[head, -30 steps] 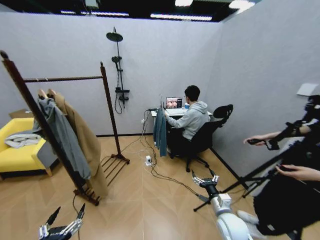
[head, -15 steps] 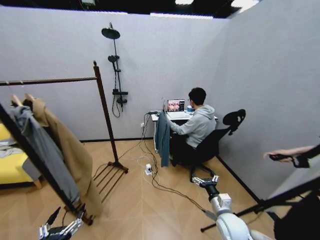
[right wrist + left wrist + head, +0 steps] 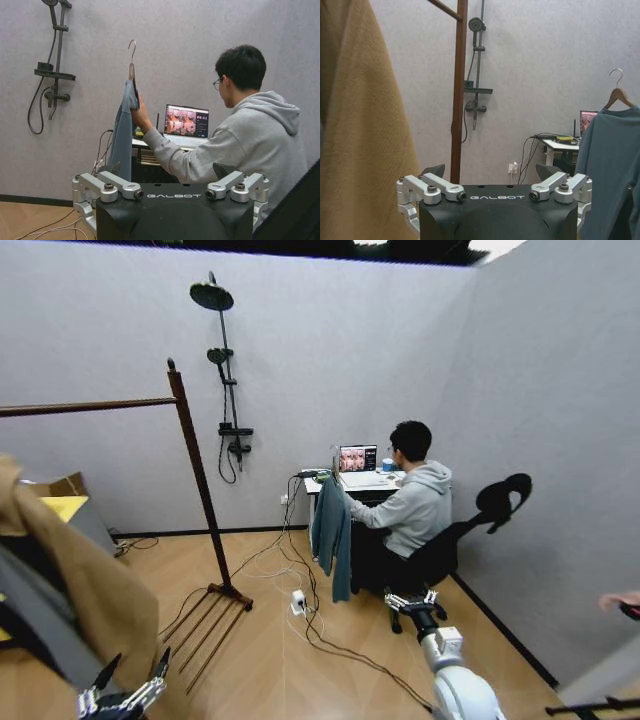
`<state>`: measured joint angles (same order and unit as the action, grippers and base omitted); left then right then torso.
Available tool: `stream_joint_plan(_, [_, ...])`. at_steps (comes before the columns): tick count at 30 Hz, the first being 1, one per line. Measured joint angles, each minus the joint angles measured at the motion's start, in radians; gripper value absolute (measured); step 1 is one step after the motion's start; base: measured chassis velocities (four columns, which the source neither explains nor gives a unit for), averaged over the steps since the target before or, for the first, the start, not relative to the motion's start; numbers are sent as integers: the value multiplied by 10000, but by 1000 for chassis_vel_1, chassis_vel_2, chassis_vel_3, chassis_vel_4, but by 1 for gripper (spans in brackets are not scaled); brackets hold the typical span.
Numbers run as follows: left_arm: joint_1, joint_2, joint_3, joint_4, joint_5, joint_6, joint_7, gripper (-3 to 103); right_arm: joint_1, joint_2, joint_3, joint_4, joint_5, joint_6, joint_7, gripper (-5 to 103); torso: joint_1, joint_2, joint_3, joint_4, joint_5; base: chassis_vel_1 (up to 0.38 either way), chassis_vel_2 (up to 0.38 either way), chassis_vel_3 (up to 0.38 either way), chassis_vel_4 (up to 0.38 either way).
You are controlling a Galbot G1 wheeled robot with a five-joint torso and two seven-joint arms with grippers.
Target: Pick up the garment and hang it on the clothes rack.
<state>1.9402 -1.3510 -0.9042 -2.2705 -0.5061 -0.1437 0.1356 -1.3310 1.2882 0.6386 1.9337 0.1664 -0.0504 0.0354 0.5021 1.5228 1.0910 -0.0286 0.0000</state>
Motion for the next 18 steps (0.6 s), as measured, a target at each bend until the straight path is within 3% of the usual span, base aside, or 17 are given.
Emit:
stream_joint_plan(9, [0, 0, 0, 0, 0, 0, -6, 100, 1, 0, 0, 0, 0, 0, 0, 100, 3, 0, 2, -1, 1, -273, 282, 287, -282])
stream_joint_plan(18, [0, 0, 0, 1, 0, 0, -7, 100, 1, 0, -1, 0, 0, 0, -1, 100, 6, -2, 3, 1, 1, -113, 132, 84, -109])
